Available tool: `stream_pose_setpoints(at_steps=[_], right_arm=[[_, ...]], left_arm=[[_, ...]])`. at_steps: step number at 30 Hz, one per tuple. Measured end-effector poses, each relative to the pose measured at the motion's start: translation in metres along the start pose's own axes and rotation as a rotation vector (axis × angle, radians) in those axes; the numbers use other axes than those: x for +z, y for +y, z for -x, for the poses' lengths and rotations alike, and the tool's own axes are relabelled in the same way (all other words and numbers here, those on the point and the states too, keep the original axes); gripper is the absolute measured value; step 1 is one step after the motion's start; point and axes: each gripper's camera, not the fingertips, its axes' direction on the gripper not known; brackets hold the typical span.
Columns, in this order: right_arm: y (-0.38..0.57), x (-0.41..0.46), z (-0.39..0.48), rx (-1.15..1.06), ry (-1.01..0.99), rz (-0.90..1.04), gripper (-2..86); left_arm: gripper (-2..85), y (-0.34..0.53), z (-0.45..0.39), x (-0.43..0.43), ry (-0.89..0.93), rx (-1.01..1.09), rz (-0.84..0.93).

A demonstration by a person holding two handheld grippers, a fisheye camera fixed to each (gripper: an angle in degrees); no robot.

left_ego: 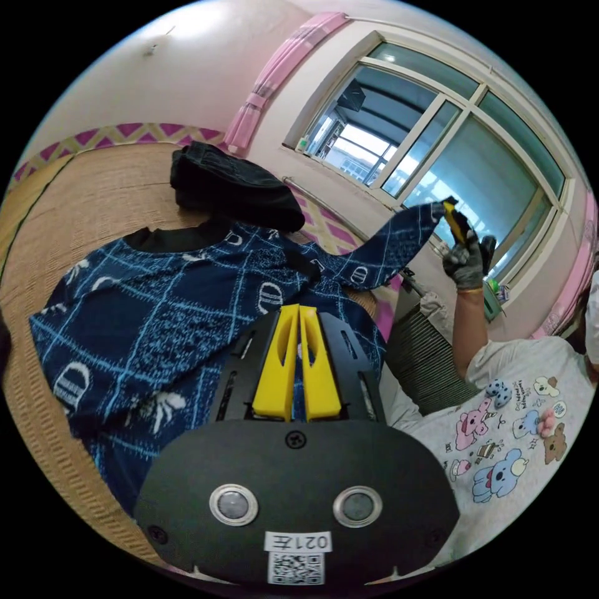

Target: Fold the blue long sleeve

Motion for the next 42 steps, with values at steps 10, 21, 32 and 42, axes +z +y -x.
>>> stream_pose_setpoints(at_steps=[10,21,32,42], right_arm=[[0.101,0.325,0.325,-0.467,-0.338,0.500,0.7],[0.292,0.488,0.447,-0.654,-0.299,0.825,2.9],[0.235,0.436,0.321,-0.478,-0.187,0.822,7.5],[0.258,0.384,0.137,-0.419,0.056,0.958,1.0]], left_arm=[[-0.9,0.118,0.054,-0.139,-0.073,-0.171,-0.126],[-0.9,0.214,0.101,-0.243,-0.115,-0.344,-0.239],[-0.7,0.205,0.118,-0.275,-0.142,-0.254,-0.217],[-0.6,0.138,0.185,-0.255,-0.289,-0.241,-0.015]])
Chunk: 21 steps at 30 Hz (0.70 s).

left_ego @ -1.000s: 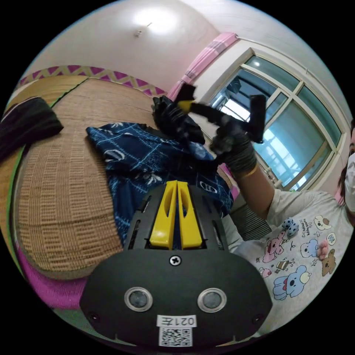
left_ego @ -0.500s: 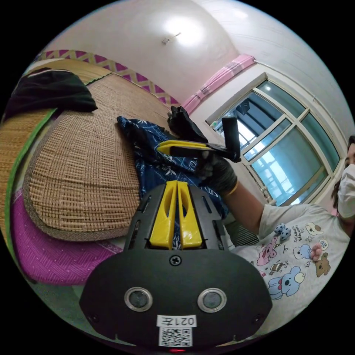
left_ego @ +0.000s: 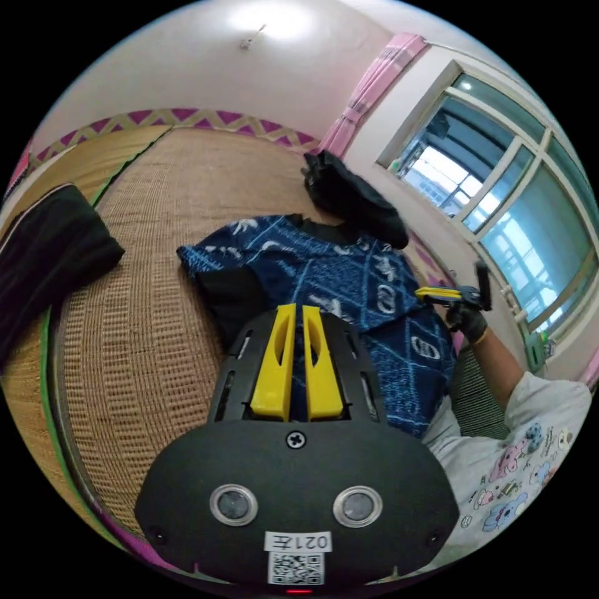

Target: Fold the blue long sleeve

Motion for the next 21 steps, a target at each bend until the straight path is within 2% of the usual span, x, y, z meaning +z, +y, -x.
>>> stream_pose_setpoints(at_steps=[1,3,6,11,14,16,18,21], right_arm=[[0.007,-0.001,-0.003,0.002,0.009,-0.041,0.6],[0.015,-0.003,-0.016,0.062,-0.035,-0.041,-0.1],[0.020,-0.005,-0.019,0.042,0.008,-0.020,-0.4],[0.063,-0.049,-0.042,0.128,-0.006,-0.106,0.1],[0.111,-0.092,-0.043,0.062,-0.189,-0.207,0.6],[0.140,-0.109,-0.039,-0.007,-0.310,-0.208,1.1],[0.177,-0.117,-0.030,-0.124,-0.483,-0.141,2.2],[0.222,-0.100,-0.025,-0.150,-0.585,-0.021,6.4]], left_arm=[[-0.7,-0.003,0.015,0.009,-0.030,-0.082,0.081],[-0.9,-0.002,0.036,0.007,0.061,-0.148,0.078],[-1.0,0.003,0.058,0.000,0.139,-0.214,0.061],[-0.9,0.036,0.072,-0.052,0.082,-0.219,-0.100],[-0.9,0.072,0.064,-0.089,0.109,-0.139,-0.155],[-0.7,0.100,0.058,-0.104,0.151,-0.119,-0.151],[-0.5,0.130,0.051,-0.116,0.183,-0.117,-0.145],[2.3,0.183,0.043,-0.123,0.221,-0.134,-0.135]])
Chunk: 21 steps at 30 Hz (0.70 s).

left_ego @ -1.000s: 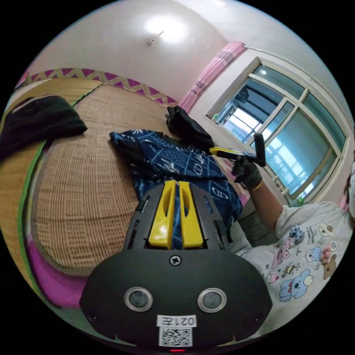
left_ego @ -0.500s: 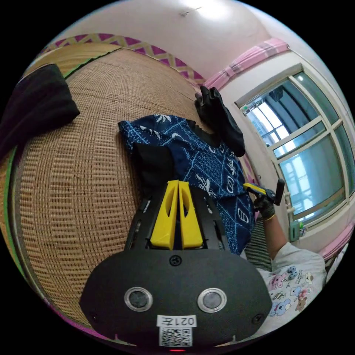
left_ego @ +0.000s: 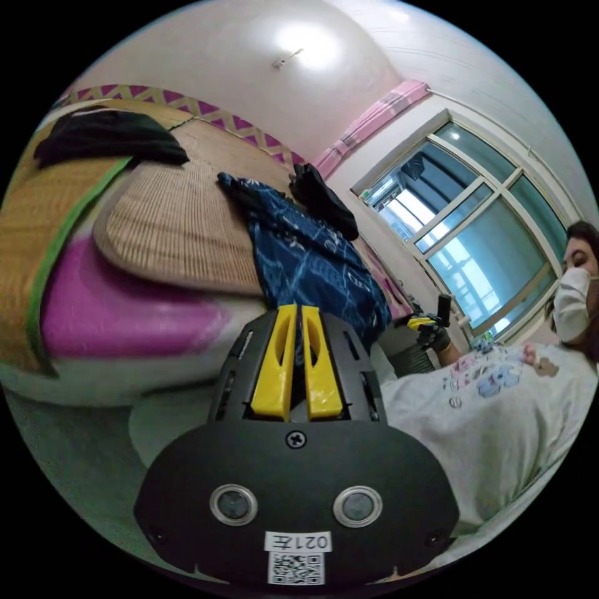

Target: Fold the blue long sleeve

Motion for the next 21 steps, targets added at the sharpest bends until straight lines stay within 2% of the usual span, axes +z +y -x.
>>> stream_pose_setpoints(at_steps=[4,9,11,13,16,18,21], right_arm=[[0.050,0.037,-0.036,0.184,0.063,0.084,12.1],[0.080,0.059,-0.085,0.274,0.079,-0.045,14.5],[0.077,0.062,-0.097,0.267,0.073,-0.045,13.9],[0.076,0.067,-0.110,0.274,0.033,-0.024,11.5],[0.077,0.078,-0.124,0.269,-0.080,0.118,3.1],[0.087,0.066,-0.123,0.232,-0.187,0.121,1.5],[0.104,0.033,-0.115,0.169,-0.323,0.064,0.7]], left_arm=[[9.8,0.053,0.016,0.007,-0.025,-0.009,0.086],[16.8,0.056,0.048,0.037,0.077,0.067,0.169],[17.2,0.038,0.059,0.062,0.130,0.089,0.287],[15.6,0.024,0.064,0.082,0.181,0.097,0.403],[4.3,0.010,0.061,0.092,0.257,0.159,0.504],[1.4,0.007,0.060,0.086,0.355,0.171,0.519],[-0.2,0.004,0.053,0.054,0.481,0.186,0.452]])
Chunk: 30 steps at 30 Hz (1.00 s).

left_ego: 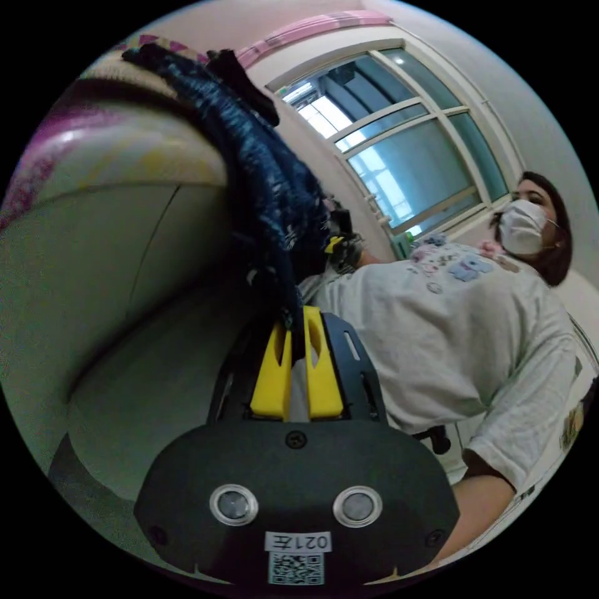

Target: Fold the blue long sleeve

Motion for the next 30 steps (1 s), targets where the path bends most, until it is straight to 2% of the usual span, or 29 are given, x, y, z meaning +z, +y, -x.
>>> stream_pose_setpoints(at_steps=[4,6,10,12,16,20,23,26,30], right_arm=[[0.007,-0.055,0.029,-0.139,-0.128,-0.074,0.2],[-0.010,-0.103,0.044,-0.245,-0.192,-0.172,0.2],[-0.072,-0.170,0.047,-0.340,-0.223,-0.279,0.3],[-0.128,-0.204,0.026,-0.319,-0.222,-0.312,0.6],[-0.213,-0.237,-0.041,-0.196,-0.252,-0.378,1.8],[-0.280,-0.249,-0.138,0.114,-0.193,-0.495,9.1],[-0.284,-0.248,-0.187,0.354,-0.058,-0.549,10.1],[-0.274,-0.251,-0.181,0.336,0.050,-0.534,8.5],[-0.280,-0.226,-0.133,0.092,0.125,-0.372,1.4]], left_arm=[[-0.7,-0.015,-0.048,-0.058,0.052,0.095,-0.172],[-0.7,-0.038,-0.067,-0.082,0.042,0.137,-0.222],[-0.6,-0.122,-0.087,-0.126,-0.025,0.172,-0.277],[-0.5,-0.163,-0.076,-0.144,-0.033,0.144,-0.319],[0.8,-0.259,-0.001,-0.175,-0.030,-0.052,-0.406],[6.5,-0.319,0.105,-0.174,-0.064,-0.326,-0.443],[7.8,-0.308,0.157,-0.171,-0.119,-0.520,-0.505],[7.5,-0.293,0.155,-0.176,-0.115,-0.470,-0.540],[4.4,-0.292,0.119,-0.168,-0.209,-0.317,-0.423]])
